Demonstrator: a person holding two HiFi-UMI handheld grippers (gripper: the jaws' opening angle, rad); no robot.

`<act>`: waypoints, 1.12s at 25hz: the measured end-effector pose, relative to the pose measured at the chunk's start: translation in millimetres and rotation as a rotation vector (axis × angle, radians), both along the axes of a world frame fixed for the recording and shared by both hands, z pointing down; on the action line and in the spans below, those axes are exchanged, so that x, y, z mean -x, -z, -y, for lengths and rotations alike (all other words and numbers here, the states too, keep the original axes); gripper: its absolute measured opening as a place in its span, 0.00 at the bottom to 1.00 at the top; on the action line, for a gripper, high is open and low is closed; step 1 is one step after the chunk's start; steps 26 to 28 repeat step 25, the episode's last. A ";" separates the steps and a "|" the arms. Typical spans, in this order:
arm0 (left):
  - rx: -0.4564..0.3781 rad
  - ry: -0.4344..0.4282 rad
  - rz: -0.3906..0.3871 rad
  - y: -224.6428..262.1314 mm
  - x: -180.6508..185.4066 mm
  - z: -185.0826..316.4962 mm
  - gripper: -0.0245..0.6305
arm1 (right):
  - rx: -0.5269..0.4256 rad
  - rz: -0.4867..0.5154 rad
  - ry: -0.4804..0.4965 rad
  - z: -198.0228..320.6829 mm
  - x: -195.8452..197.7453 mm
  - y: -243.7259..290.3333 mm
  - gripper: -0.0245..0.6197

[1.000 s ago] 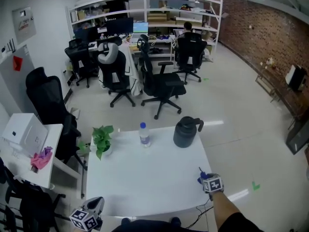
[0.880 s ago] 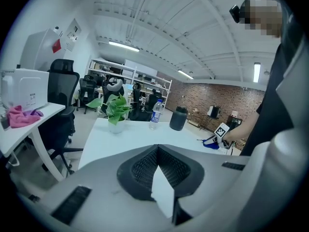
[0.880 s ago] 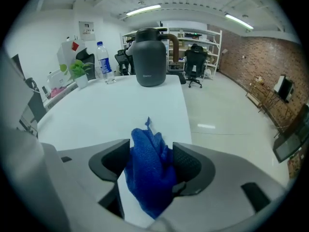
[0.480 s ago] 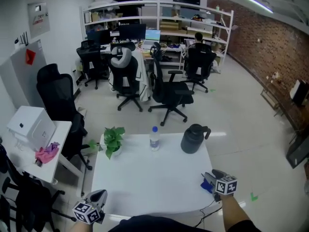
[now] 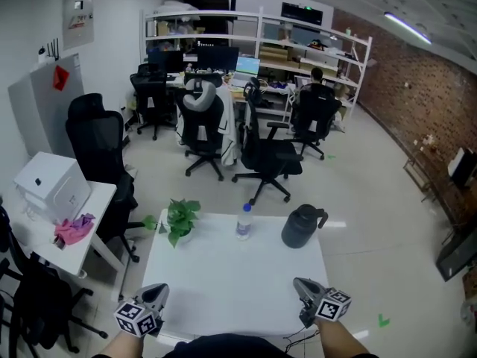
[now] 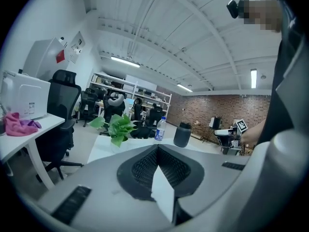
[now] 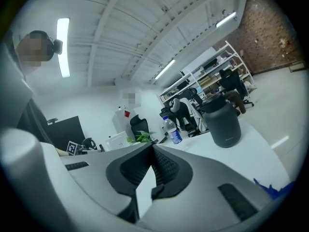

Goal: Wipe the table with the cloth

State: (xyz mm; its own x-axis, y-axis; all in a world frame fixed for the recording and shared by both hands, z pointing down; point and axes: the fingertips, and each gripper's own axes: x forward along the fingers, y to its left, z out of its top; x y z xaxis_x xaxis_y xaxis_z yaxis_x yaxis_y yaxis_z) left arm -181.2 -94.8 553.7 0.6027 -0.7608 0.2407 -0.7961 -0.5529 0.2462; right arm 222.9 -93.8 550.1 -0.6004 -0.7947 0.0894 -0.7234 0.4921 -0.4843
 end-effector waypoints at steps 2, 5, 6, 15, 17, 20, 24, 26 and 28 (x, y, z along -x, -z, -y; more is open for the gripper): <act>0.001 -0.006 0.003 -1.2 -2.3 -1.3 0.03 | 0.002 -0.024 0.014 2.4 8.1 -4.2 0.04; 0.003 -0.003 0.003 -2.4 -2.0 -1.7 0.03 | 0.004 -0.061 0.032 5.4 14.5 -6.9 0.04; 0.004 -0.001 0.004 -2.6 -1.4 -1.7 0.03 | 0.006 -0.072 0.039 5.8 16.1 -7.6 0.04; 0.004 0.000 0.003 -0.7 -0.9 -7.2 0.03 | 0.009 -0.133 0.061 -1.8 17.4 -12.3 0.04; 0.002 0.001 0.002 0.0 -1.1 -6.6 0.03 | 0.010 -0.141 0.061 -3.0 14.8 -12.7 0.04; 0.002 0.000 0.001 0.3 -2.2 -5.2 0.03 | 0.016 -0.146 0.055 -3.6 9.6 -14.2 0.04; 0.006 -0.004 0.000 -1.4 -2.8 -5.6 0.03 | 0.022 -0.154 0.054 -5.2 8.7 -16.1 0.04; 0.006 -0.004 0.000 -1.8 -2.8 -5.8 0.03 | 0.023 -0.157 0.056 -5.8 9.0 -16.7 0.04; 0.006 -0.004 0.000 -1.8 -2.8 -5.8 0.03 | 0.023 -0.157 0.056 -5.8 9.0 -16.7 0.04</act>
